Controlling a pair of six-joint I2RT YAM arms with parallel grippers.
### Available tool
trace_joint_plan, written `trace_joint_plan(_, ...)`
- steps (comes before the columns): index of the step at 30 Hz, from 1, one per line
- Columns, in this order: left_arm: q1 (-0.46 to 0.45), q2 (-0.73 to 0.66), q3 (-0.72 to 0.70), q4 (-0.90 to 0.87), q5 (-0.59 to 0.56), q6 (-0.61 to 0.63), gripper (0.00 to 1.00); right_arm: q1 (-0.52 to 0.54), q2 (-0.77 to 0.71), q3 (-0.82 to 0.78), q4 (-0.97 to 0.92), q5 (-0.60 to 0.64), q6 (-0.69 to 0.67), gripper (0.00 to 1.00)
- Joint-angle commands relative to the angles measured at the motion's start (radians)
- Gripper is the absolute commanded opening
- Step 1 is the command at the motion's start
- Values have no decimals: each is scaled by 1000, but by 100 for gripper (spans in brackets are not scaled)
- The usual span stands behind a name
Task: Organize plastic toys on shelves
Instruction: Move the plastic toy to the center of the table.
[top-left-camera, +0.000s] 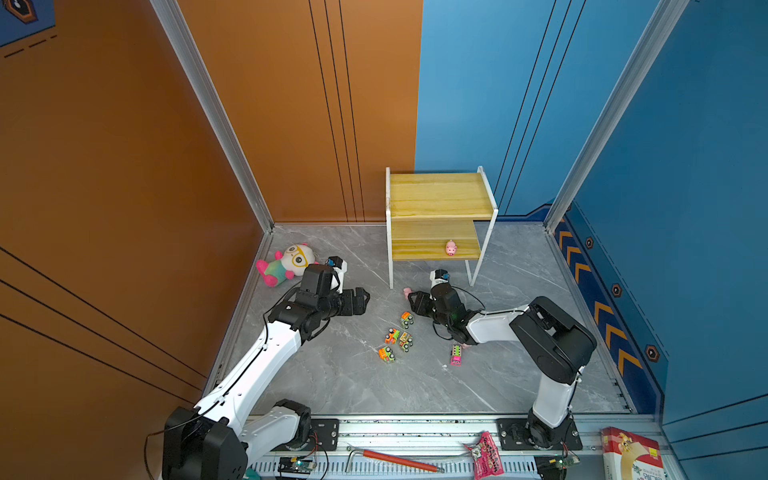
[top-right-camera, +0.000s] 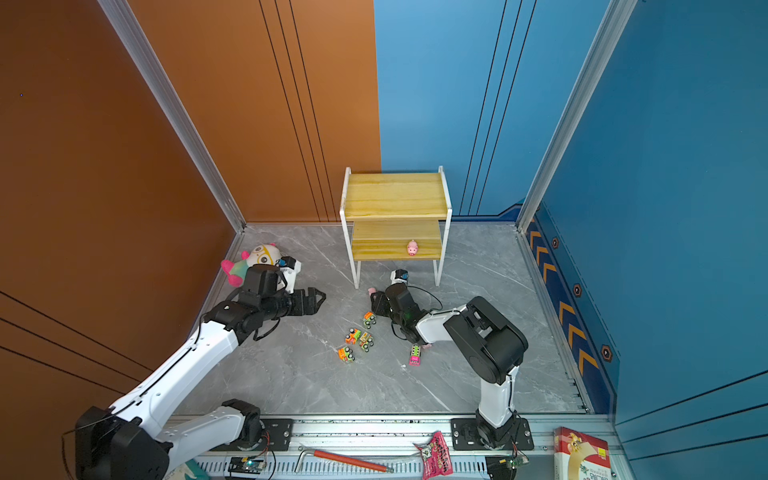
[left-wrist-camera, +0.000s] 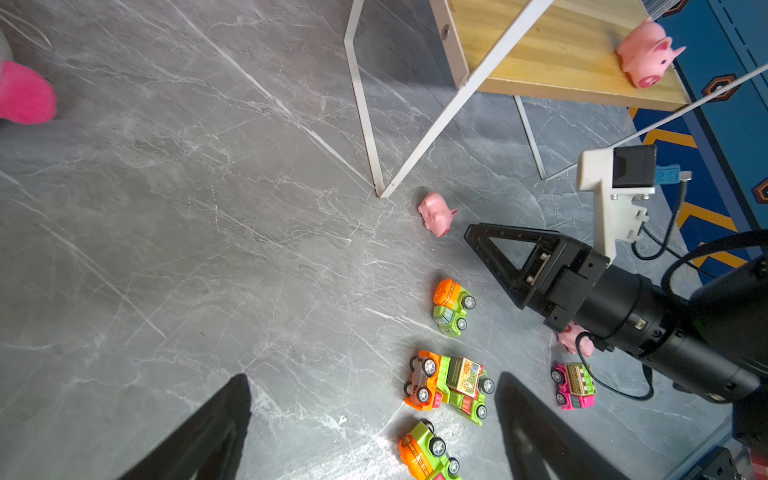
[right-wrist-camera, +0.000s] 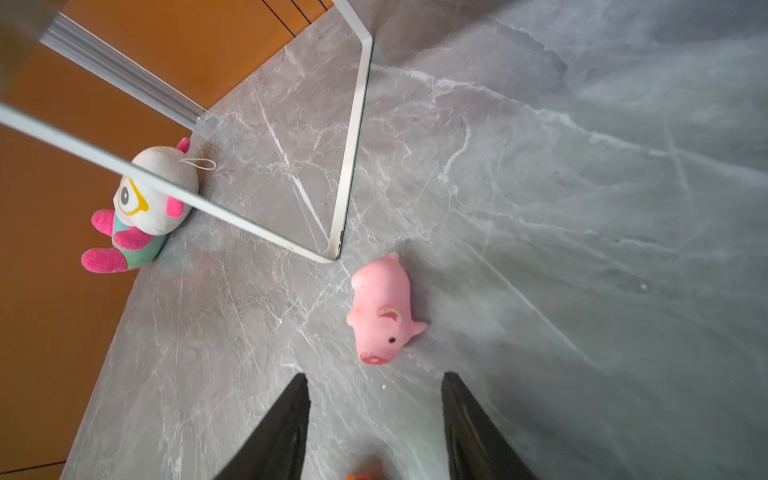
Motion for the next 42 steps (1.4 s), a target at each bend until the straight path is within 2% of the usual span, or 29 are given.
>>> trace_joint_plan(1,9,9,-7,-2,18,1,92,-13,30,37,37,-13,28,52)
trace_joint_plan(19,10,5,-9,-2,15,2,92,-15,154,136,-4,-19,8,50)
trace_joint_plan(24,10,5,-9,-2,13,3,92,-5,175,164,-21,-18,-13,40)
trace_joint_plan(30,10,3,-7,-3,14,3,92,17,169,211,-121,22,-98,26)
trace_joint_plan(31,11,2,-7,-2,13,3,92,52,167,220,-140,34,-116,25)
trace_joint_plan(42,12,-7,-8,-2,14,2,92,147,118,252,-316,211,-315,16)
